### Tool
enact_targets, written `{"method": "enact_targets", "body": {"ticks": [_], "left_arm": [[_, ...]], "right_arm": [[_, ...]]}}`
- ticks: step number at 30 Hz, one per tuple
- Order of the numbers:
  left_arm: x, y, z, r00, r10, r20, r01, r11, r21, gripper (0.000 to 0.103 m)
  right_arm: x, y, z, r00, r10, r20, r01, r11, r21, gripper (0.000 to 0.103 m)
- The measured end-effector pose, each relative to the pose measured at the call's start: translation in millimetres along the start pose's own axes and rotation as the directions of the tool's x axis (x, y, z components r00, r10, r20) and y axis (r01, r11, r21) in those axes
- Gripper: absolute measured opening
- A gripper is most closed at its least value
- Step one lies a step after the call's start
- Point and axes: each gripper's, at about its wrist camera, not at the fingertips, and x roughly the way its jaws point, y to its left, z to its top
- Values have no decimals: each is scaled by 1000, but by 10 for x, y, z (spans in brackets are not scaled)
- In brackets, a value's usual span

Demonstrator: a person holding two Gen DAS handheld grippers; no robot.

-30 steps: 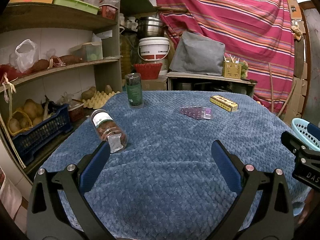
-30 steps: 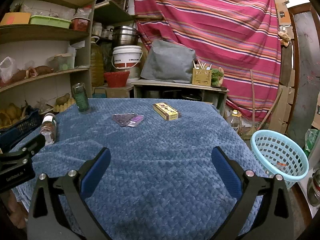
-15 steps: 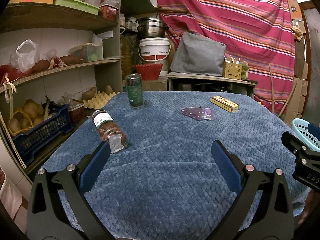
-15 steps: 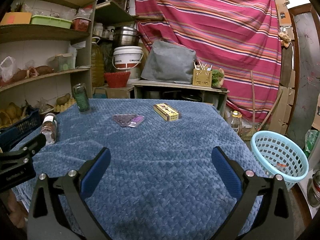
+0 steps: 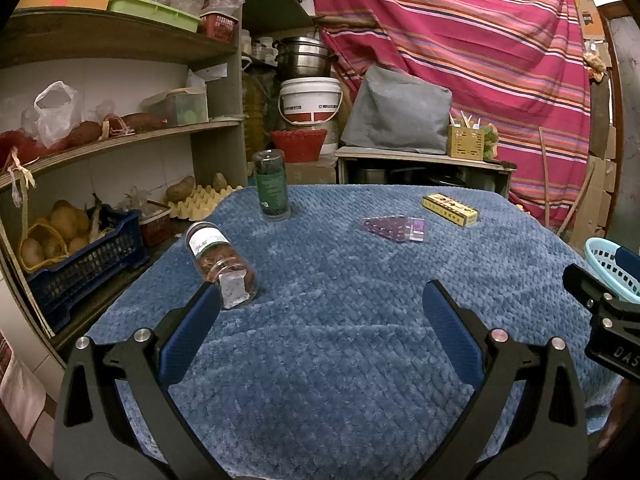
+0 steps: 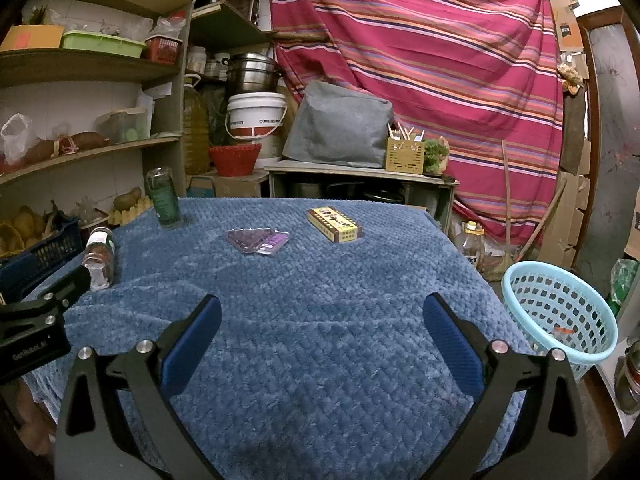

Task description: Collect trash

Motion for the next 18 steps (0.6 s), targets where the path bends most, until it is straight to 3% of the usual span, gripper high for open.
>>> {"method": "enact_targets", "body": {"ticks": [18], "left_arm": [[3,2,7,1000,-3,2,3,1000,3,98]], "right_arm": [[1,-65,5,1000,-5,5,5,1000,9,98]]}}
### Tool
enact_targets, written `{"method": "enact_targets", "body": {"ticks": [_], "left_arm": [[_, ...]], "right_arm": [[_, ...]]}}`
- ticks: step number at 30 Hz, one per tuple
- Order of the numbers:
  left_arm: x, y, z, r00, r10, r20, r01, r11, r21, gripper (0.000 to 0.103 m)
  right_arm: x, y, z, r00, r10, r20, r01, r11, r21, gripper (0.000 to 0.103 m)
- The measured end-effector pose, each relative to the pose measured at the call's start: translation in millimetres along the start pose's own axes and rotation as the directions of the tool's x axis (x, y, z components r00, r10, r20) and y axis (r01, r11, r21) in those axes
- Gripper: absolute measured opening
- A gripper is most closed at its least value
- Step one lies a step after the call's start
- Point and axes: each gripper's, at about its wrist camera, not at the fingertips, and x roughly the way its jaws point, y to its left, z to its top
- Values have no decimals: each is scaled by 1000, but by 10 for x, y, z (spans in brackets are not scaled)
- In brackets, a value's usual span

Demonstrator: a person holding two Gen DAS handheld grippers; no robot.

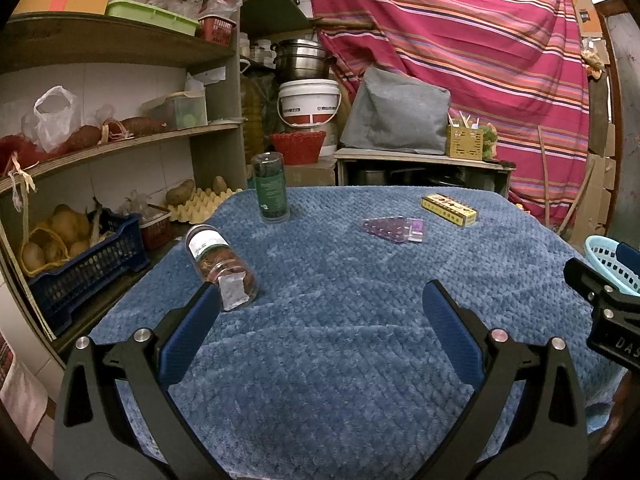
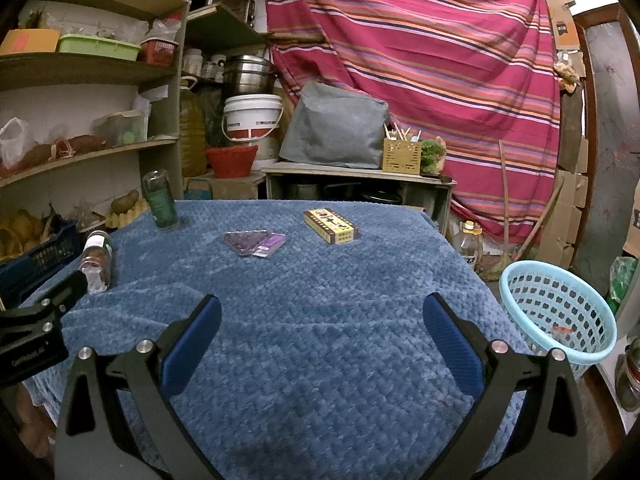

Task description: Collect trash

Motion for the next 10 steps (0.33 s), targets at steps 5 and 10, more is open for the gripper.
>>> {"method": "enact_targets", "body": {"ticks": [5,10], "left_arm": [[-17,1,20,1000,9,16,-9,1000,7,98],[-4,28,41,1000,-5,15,5,1000,9,98]], "right_arm": [[1,-11,-3,1000,-1,-1,1,1000,0,98],[-3,-25,-6,1000,0,0,0,1000,1,98]]}}
